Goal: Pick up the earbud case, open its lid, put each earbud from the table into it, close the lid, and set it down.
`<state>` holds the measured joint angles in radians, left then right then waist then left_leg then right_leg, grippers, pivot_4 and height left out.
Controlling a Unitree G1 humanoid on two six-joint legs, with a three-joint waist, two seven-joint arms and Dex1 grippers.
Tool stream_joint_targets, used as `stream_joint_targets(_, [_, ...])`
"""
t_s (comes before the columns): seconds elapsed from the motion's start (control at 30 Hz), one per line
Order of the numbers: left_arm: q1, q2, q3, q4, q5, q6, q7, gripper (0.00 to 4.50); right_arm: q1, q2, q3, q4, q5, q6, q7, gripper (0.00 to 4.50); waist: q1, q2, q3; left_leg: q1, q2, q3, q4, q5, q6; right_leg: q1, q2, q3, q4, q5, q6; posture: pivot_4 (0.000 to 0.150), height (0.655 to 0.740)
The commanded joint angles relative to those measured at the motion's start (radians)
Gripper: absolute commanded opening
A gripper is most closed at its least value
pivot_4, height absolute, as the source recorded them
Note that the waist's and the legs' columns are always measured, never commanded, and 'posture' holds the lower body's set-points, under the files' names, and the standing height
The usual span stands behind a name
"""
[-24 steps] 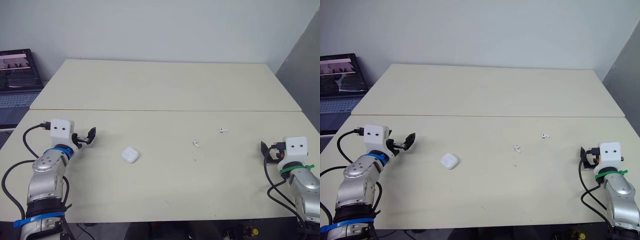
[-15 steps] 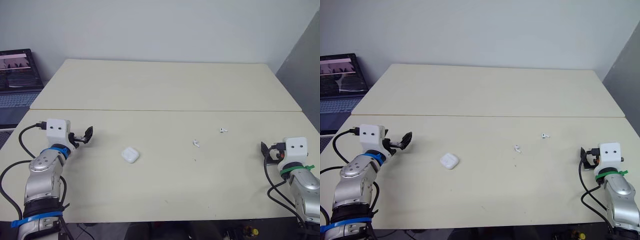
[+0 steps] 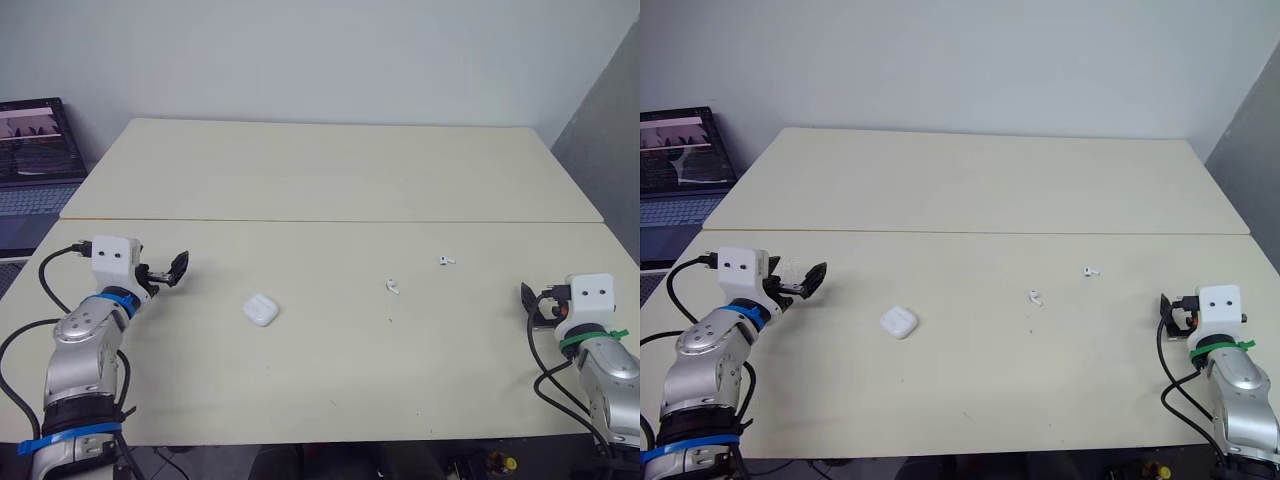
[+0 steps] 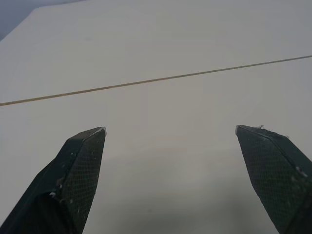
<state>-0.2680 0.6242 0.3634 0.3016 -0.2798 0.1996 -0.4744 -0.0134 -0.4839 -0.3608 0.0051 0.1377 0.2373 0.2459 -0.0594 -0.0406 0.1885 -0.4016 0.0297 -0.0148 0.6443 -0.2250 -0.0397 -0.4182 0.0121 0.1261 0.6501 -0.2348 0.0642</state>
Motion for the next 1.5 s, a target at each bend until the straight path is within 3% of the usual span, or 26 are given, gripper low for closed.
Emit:
stream_joint_targets(0.03, [0.01, 0.037, 0.047, -0.094, -0.055, 0.031, -0.044, 4.48, -0.029, -0.021, -0.011, -0.026, 0.006, -0.016, 0.01, 4.5, -0.001, 0.0, 0.0, 0.0, 0.0, 0.0, 0.0, 0.0, 0.0, 0.0, 0.0, 0.0, 0.0, 0.0, 0.0, 0.15, 0.74])
stream_joint_targets(0.2, [0.074, 0.089, 0.056, -0.302, -0.183, 0.185, -0.163, 4.48, -0.132, -0.072, 0.035, 0.009, 0.025, -0.016, 0.115, 4.5, -0.01, 0.0, 0.0, 0.0, 0.001, 0.002, 0.0, 0.0, 0.0, -0.001, 0.0, 0.001, 0.0, -0.001, -0.001, 0.15, 0.74])
stream_joint_targets(0.37, [0.16, 0.158, 0.004, -0.544, -0.272, 0.359, -0.247, 4.48, -0.296, -0.08, 0.146, 0.056, 0.142, 0.015, 0.384, 4.5, -0.026, 0.0, 0.0, 0.001, 0.001, 0.001, 0.0, 0.0, 0.0, 0.0, 0.0, 0.0, 0.001, -0.001, -0.001, 0.15, 0.74])
stream_joint_targets(0.5, [0.216, 0.192, -0.087, -0.692, -0.316, 0.478, -0.294, 4.48, -0.42, -0.091, 0.333, 0.023, 0.223, 0.081, 0.685, 4.5, -0.028, 0.001, 0.001, 0.0, 0.001, 0.0, -0.001, 0.0, 0.0, 0.0, 0.0, 0.0, 0.001, 0.001, 0.001, 0.15, 0.74])
stream_joint_targets(0.8, [0.283, 0.163, -0.226, -0.689, -0.197, 0.467, -0.248, 4.48, -0.459, -0.08, 0.515, -0.15, 0.287, 0.211, 0.865, 4.5, -0.023, 0.001, 0.001, -0.001, 0.001, -0.003, -0.001, 0.0, 0.0, -0.001, 0.0, -0.003, 0.0, -0.001, -0.001, 0.15, 0.74])
stream_joint_targets(1.17, [0.258, 0.087, -0.294, -0.574, -0.11, 0.411, -0.227, 4.48, -0.451, -0.089, 0.509, -0.235, 0.309, 0.269, 0.841, 4.5, -0.022, 0.001, 0.001, 0.0, 0.001, -0.003, 0.001, 0.0, 0.0, 0.0, 0.0, -0.003, 0.001, -0.003, -0.004, 0.15, 0.74])
stream_joint_targets(1.27, [0.254, 0.084, -0.298, -0.561, -0.104, 0.398, -0.236, 3.91, -0.446, -0.096, 0.497, -0.239, 0.31, 0.275, 0.831, 4.5, -0.022, 0.001, 0.001, 0.0, 0.001, -0.003, 0.001, 0.0, 0.0, 0.0, 0.0, -0.003, 0.001, -0.003, -0.004, 0.15, 0.74])
stream_joint_targets(1.4, [0.261, 0.099, -0.29, -0.585, -0.118, 0.407, -0.267, 2.79, -0.434, -0.105, 0.481, -0.238, 0.311, 0.28, 0.818, 4.5, -0.022, 0.001, 0.001, 0.0, 0.001, -0.002, 0.0, 0.0, 0.0, 0.0, 0.0, -0.002, 0.001, -0.003, -0.004, 0.15, 0.74])
stream_joint_targets(1.5, [0.263, 0.118, -0.292, -0.591, -0.1, 0.353, -0.303, 2.78, -0.43, -0.11, 0.47, -0.222, 0.305, 0.288, 0.799, 4.5, -0.022, 0.001, 0.001, 0.0, 0.001, -0.002, 0.0, 0.0, 0.0, -0.001, 0.0, -0.002, 0.001, -0.002, -0.004, 0.15, 0.74])
